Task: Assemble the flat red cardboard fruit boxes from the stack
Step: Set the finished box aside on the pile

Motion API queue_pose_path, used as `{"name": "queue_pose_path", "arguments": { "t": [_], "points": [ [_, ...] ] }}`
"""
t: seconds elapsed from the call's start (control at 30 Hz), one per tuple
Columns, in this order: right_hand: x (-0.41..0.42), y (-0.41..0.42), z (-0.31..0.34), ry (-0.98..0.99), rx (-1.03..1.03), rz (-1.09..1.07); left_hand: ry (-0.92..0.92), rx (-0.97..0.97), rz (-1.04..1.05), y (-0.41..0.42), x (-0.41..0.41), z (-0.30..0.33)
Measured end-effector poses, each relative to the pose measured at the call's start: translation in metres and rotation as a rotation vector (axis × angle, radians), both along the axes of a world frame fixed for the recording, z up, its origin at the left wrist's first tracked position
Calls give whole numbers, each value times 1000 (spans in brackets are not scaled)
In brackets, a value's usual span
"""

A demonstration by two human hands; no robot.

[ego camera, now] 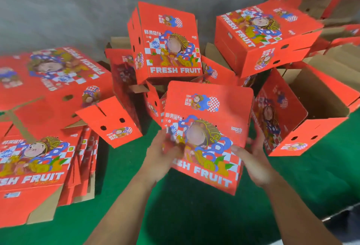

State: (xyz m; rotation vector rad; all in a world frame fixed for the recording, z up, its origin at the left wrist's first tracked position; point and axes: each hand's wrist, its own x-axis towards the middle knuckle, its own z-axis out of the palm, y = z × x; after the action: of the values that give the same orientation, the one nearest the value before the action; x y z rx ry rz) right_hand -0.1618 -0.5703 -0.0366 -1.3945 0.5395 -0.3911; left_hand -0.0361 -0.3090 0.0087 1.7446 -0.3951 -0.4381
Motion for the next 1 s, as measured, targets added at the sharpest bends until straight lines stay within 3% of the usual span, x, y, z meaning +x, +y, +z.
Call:
{"name": "queue_pose_path", "arguments": {
  "t": [0.17,0.3,0.6,0.7,0.93,1.0],
  "points": [
    [-1,-26,-18,-58,-271,-377,111,123,-99,-17,-7,-13],
    [-20,-69,-25,56,-419,-557,161,128,-68,-25,-11,-20],
    [-74,-152,-21,124,-403,-661,180,167,-71,-22,-7,-29],
    [-77,-168,-19,172,-485,-724,186,186,-56,-17,-5,-32],
    [-66,-191,-12,473,-634,-780,230,219,-49,-13,-6,-38],
    [-55,-197,-10,589,-494,-821,235,231,-60,-14,-8,-41]
  ]
}}
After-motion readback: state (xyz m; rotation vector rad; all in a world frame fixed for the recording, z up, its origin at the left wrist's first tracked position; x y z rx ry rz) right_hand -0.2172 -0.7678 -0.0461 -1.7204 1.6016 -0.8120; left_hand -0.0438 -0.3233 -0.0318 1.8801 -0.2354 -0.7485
